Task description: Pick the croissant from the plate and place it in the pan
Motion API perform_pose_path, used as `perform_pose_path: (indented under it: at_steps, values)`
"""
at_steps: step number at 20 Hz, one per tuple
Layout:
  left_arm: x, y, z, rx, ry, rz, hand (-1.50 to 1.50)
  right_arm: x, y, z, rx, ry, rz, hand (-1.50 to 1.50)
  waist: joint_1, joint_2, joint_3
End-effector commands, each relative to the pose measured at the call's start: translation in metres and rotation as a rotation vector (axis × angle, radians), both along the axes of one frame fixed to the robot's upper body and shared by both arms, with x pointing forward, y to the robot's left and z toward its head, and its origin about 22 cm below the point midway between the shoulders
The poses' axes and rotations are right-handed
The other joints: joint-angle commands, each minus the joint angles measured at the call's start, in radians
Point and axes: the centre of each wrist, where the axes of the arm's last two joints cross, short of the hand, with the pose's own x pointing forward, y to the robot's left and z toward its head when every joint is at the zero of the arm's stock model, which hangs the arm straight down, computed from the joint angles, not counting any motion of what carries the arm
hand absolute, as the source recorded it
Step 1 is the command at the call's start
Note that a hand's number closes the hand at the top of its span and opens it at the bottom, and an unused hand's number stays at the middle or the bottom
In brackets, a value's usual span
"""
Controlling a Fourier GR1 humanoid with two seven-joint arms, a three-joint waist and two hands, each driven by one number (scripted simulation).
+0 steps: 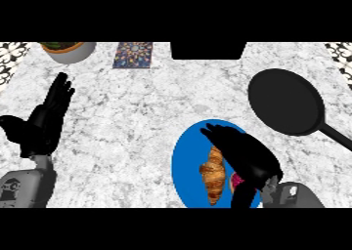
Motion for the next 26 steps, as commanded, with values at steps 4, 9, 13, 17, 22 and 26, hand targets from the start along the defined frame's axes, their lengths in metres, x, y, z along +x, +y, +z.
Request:
perform_pose_path:
  at_steps: [4,9,13,17,22,26]
  values:
    - [0.000,0.005,-0.010,-0.002,0.008,-0.006,0.00,0.008,0.009,-0.013,-0.105,0.040,-0.008,-1.50,-0.001,0.000,0.000]
    - [0.006,-0.012,0.009,0.001,0.005,0.008,0.00,0.009,0.017,-0.006,-0.076,0.039,0.006,-1.50,-0.001,0.000,0.000]
    - [0.000,-0.008,0.014,-0.020,-0.005,-0.002,0.00,0.009,0.008,-0.043,-0.120,0.053,0.013,-1.50,0.000,0.000,0.000]
    - [0.018,0.016,0.012,-0.002,-0.013,0.006,0.00,0.015,0.036,-0.037,-0.161,0.078,0.004,-1.50,-0.001,0.001,0.000]
    - [0.012,-0.014,-0.003,-0.008,-0.004,-0.014,0.00,0.031,0.024,-0.069,-0.180,0.113,0.031,-1.50,0.001,0.001,0.000]
    - [0.010,0.004,0.002,-0.003,0.005,-0.014,0.00,0.014,0.025,-0.072,-0.163,0.140,0.074,1.50,-0.002,0.000,0.000]
